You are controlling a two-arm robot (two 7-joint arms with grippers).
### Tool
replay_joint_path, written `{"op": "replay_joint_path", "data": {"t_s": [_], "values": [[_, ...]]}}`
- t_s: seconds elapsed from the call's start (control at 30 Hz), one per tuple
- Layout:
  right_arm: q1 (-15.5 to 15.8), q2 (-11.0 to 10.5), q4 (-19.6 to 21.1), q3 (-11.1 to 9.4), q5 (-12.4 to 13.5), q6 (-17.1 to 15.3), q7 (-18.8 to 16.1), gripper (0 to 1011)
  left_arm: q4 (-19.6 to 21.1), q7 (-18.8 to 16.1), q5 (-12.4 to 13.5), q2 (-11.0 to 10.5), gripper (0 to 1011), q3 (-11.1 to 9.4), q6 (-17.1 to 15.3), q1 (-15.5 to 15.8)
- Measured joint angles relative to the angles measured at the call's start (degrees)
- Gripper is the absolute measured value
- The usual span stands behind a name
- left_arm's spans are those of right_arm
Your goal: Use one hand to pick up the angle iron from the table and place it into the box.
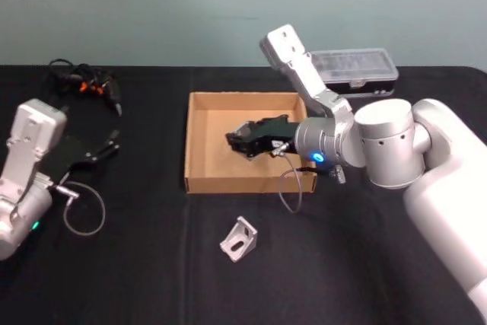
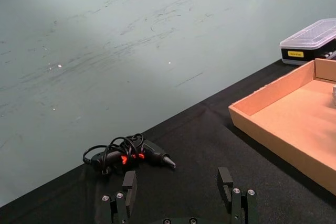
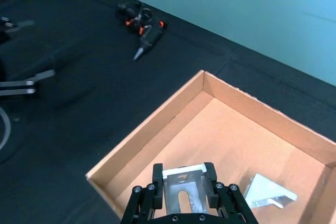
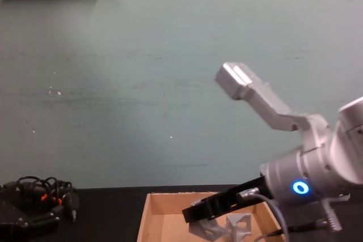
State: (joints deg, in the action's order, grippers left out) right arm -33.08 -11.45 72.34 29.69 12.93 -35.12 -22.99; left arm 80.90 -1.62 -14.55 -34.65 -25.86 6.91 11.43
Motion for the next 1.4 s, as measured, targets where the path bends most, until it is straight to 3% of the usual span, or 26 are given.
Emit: {"op": "replay_joint_path", "data": {"t_s": [0.17,0.4,0.6,0.9,1.4], "values": [[-2.7,2.7,-6.4,0.6,-1.0,1.1,0.7,452,0.0,0.0,0.0,0.0,1011,0.0,0.0,0.0],[-4.5,4.7,-12.4,0.4,-2.1,2.2,1.4,452,0.0,0.0,0.0,0.0,1011,0.0,0.0,0.0],[-5.2,5.6,-14.9,-0.3,-2.8,3.1,1.6,452,0.0,0.0,0.0,0.0,1011,0.0,0.0,0.0],[-5.1,5.6,-14.8,-0.3,-2.8,3.1,1.6,452,0.0,0.0,0.0,0.0,1012,0.0,0.0,0.0],[-5.1,5.5,-14.4,-0.2,-2.6,3.0,1.6,900,0.0,0.0,0.0,0.0,1011,0.0,0.0,0.0]]}}
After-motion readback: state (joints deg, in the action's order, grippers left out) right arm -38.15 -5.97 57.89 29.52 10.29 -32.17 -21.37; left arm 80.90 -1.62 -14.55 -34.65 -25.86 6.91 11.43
